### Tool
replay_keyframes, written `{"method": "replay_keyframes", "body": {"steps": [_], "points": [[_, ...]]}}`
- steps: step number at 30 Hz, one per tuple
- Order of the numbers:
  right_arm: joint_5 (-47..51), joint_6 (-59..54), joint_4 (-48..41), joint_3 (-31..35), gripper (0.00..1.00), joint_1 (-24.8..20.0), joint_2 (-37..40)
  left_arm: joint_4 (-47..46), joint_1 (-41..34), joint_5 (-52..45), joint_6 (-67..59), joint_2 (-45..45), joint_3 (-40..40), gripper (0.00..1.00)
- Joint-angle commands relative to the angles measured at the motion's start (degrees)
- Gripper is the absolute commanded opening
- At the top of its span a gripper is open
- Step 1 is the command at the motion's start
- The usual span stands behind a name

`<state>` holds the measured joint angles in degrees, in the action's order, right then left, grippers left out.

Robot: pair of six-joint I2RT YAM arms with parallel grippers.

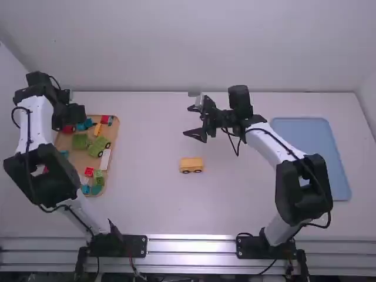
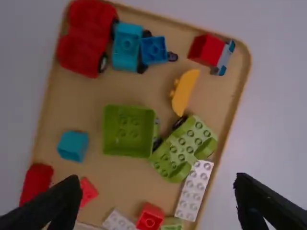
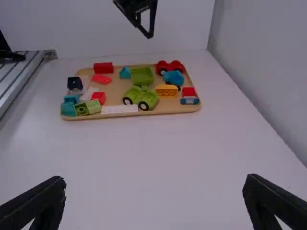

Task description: Assemble lego blocks to make yellow taxi

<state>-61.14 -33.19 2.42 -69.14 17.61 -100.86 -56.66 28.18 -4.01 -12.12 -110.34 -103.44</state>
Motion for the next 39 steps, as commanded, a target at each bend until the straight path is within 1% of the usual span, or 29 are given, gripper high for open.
{"method": "replay_keyframes", "body": {"steps": [1,2,5,11,17,20,21,29,31,39], "points": [[-0.48,1.31,-0.11,-1.51,0.99,0.07,0.02,-1.22,-0.87,-1.57,-3.02,-2.03,-3.23,0.84],[-0.46,1.75,-0.11,-1.49,0.99,0.07,0.02,-1.95,-0.85,-1.62,-4.09,-3.1,-3.93,0.82],[-0.26,1.66,-0.22,-1.4,0.99,0.04,0.02,-3.26,-1.7,-1.11,-5.92,-5.38,-4.9,0.82],[-0.31,1.68,-0.26,-1.4,0.99,0.07,0.02,-1.73,-2.82,-1.2,-8.33,-8.7,-5.09,0.8],[-0.28,1.68,-0.26,-1.4,0.99,0.39,0.02,-0.37,-3.45,-0.96,-7.87,-11.69,-5.07,0.82],[-0.28,1.68,-0.28,-1.38,0.99,0.87,0.02,1.97,-3.45,-0.96,-6.91,-13.44,-5.03,0.78],[-0.26,1.66,-0.26,-1.33,0.99,0.96,0.02,2.71,-3.45,-0.96,-6.8,-14.23,-5.03,0.74],[2.67,1.88,-0.52,-1.29,0.99,1.16,0.02,4.46,-3.45,-0.94,-8.68,-18.16,-4.87,0.68],[2.49,1.22,-1.42,-1.29,0.99,1.16,0.02,6.14,-3.43,-1.38,-7.89,-19.26,-4.87,0.62],[2.54,1.22,-1.53,-1.29,0.99,1.14,0.02,6.8,-3.45,-1.55,-8.31,-21.62,-4.44,0.59]]}}
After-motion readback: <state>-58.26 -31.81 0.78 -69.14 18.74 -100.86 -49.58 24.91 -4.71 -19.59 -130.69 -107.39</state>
